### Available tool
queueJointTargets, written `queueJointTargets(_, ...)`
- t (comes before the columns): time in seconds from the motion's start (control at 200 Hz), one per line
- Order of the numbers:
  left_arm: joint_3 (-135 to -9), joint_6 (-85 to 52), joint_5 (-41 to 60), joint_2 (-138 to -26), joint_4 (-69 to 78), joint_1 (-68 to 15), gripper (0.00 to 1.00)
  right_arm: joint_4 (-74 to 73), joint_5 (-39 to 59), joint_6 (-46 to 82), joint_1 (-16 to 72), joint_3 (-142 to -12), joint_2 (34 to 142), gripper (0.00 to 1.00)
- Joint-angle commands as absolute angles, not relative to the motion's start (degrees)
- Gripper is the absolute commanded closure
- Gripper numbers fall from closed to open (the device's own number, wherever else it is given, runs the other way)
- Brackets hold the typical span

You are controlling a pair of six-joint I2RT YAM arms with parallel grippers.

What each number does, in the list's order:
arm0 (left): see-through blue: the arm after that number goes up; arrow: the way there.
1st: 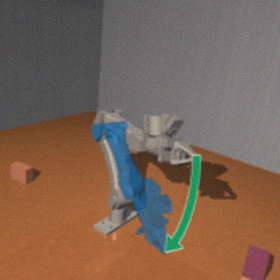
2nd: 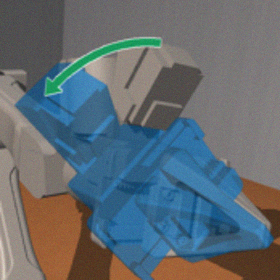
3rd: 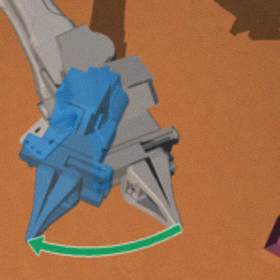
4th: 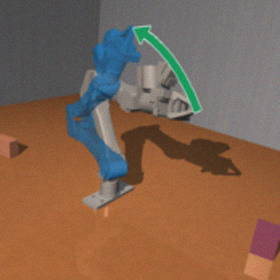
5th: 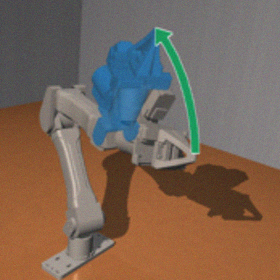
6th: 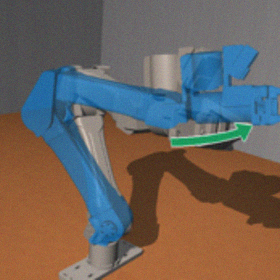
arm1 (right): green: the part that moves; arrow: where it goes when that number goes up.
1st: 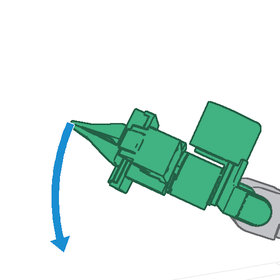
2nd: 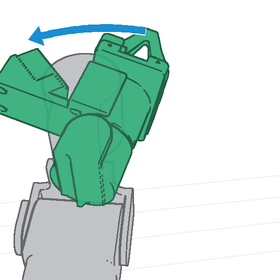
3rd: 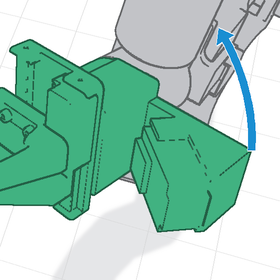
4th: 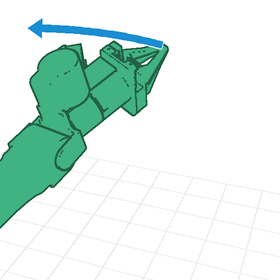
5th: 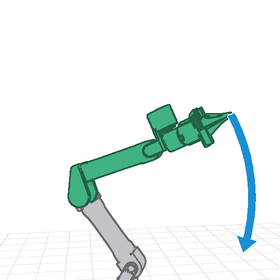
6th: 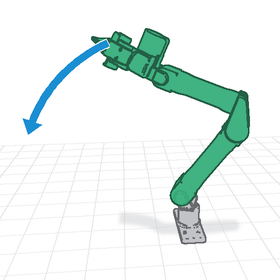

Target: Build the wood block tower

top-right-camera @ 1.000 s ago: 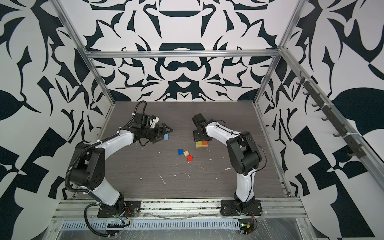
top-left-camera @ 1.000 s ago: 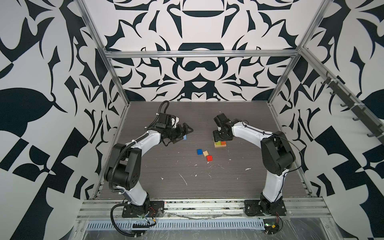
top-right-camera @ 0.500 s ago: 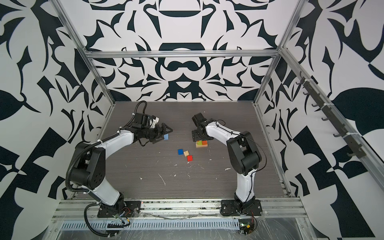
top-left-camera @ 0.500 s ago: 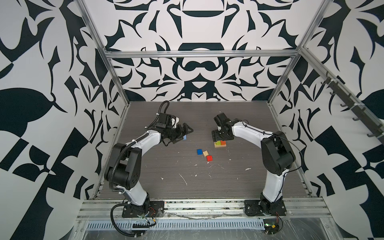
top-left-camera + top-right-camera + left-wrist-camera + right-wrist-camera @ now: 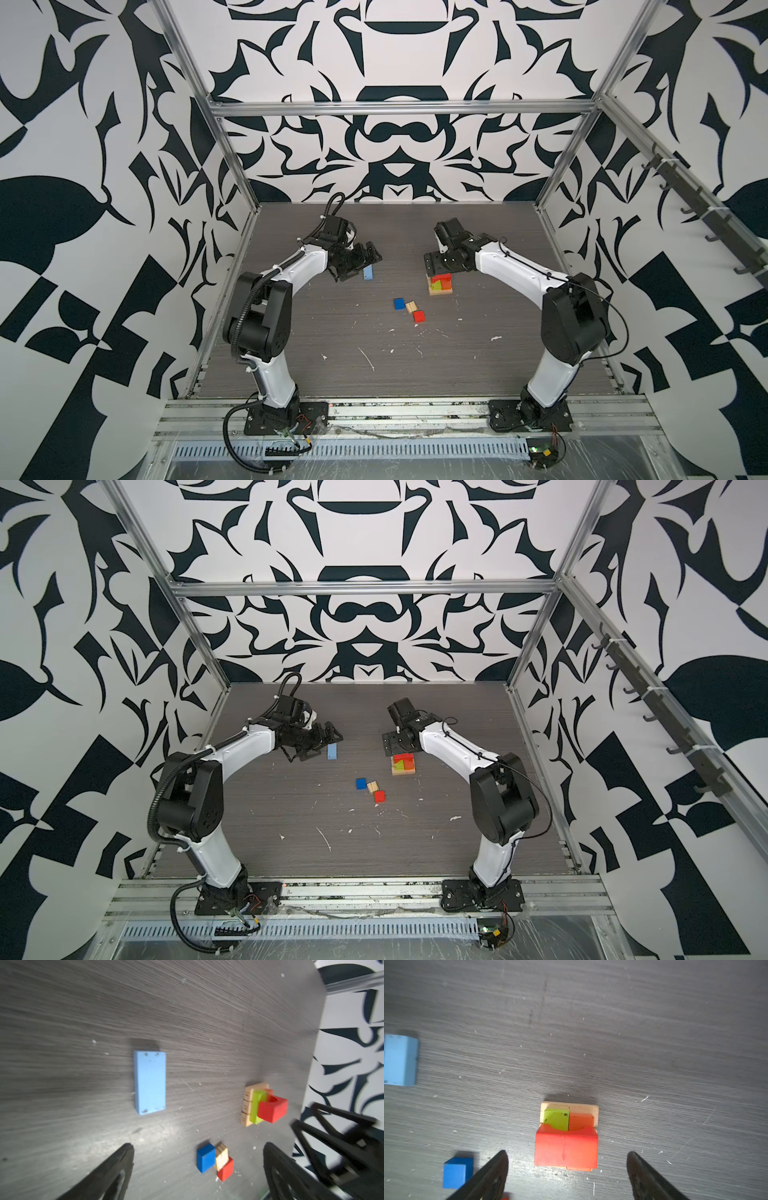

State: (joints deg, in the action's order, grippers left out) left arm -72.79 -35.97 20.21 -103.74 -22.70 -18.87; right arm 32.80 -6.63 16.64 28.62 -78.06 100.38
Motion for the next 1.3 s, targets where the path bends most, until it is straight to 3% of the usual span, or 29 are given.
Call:
queueJointTargets(0.0, -75.3, -34.5, 16.0, -106.0, -26.9, -19.1, 0.01, 32.9, -5.4, 16.2, 28.5, -79.7, 96.6, 0.07)
queueJointTargets(0.585, -85.5, -36.8, 17.0, -118.9, -23.8, -19.1, 0.01, 32.8, -4.8, 16.6, 28.5, -72.7, 85.8, 0.1)
queueJointTargets(1.295, -90.2, -40.2, 24.6, -124.7, -20.6, -24.1, 0.01, 34.1, -4.2, 16.3, 28.5, -72.8, 85.4, 0.13)
